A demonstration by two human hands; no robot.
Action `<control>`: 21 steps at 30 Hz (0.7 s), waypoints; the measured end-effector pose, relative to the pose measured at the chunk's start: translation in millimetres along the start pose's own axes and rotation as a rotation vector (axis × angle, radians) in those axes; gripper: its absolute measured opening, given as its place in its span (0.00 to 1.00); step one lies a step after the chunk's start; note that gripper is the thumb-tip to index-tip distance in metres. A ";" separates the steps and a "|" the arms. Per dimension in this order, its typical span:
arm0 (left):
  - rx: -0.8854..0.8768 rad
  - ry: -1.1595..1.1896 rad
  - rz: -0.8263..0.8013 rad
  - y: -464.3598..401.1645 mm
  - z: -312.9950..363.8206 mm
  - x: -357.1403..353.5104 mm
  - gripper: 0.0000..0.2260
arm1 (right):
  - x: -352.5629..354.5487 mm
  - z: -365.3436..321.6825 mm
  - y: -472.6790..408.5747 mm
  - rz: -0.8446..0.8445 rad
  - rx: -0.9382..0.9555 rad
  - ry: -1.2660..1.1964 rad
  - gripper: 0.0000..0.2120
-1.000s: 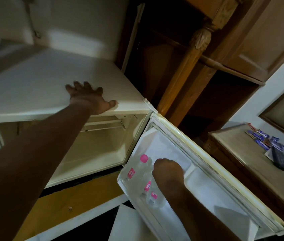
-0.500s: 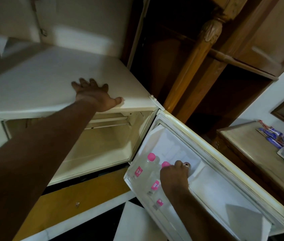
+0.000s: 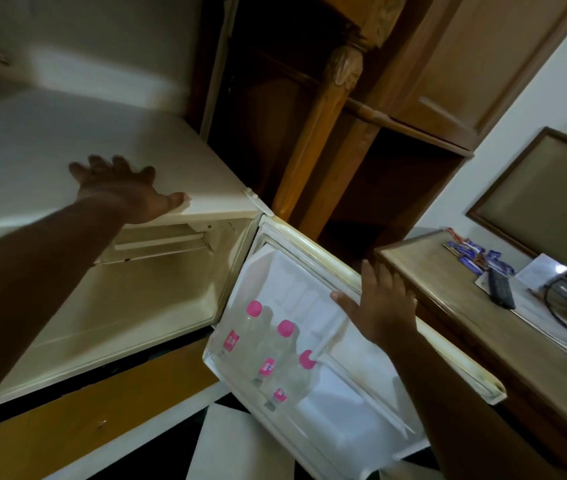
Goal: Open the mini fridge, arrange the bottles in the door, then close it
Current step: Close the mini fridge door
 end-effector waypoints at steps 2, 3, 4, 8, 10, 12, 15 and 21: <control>-0.001 -0.002 0.014 0.0 -0.2 -0.6 0.55 | -9.6 8.3 7.0 -0.048 -0.002 -0.046 0.46; 0.002 -0.004 0.026 0.1 -1.3 -0.1 0.55 | -11.9 8.4 9.4 -0.032 0.000 -0.042 0.47; 0.006 -0.012 0.041 1.3 -1.4 1.3 0.55 | -12.7 7.7 11.8 -0.010 0.005 -0.031 0.47; 0.105 -0.078 0.182 20.2 2.2 7.5 0.50 | -10.2 -0.2 25.1 -0.022 0.022 -0.049 0.49; 0.148 -0.069 0.210 33.5 3.8 6.6 0.45 | -6.0 -6.3 33.6 -0.058 0.043 -0.066 0.50; 0.131 -0.071 0.241 44.2 2.3 5.6 0.42 | -0.7 -12.5 42.3 -0.082 0.081 -0.074 0.51; 0.093 -0.116 0.276 57.6 -5.9 5.9 0.39 | 8.6 -25.8 58.1 -0.095 0.186 -0.079 0.55; 0.152 -0.106 0.224 89.1 -23.9 3.0 0.41 | 25.8 -71.0 84.2 -0.225 0.310 -0.284 0.59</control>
Point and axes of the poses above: each hand's wrist, its own y-axis away from the middle knuckle, its own x-axis out of the back of the hand, z = x × y, the point moved 4 cm from there along -y, towards the middle knuckle, and after that the axes turned 3 degrees about y, right-handed, at the moved point
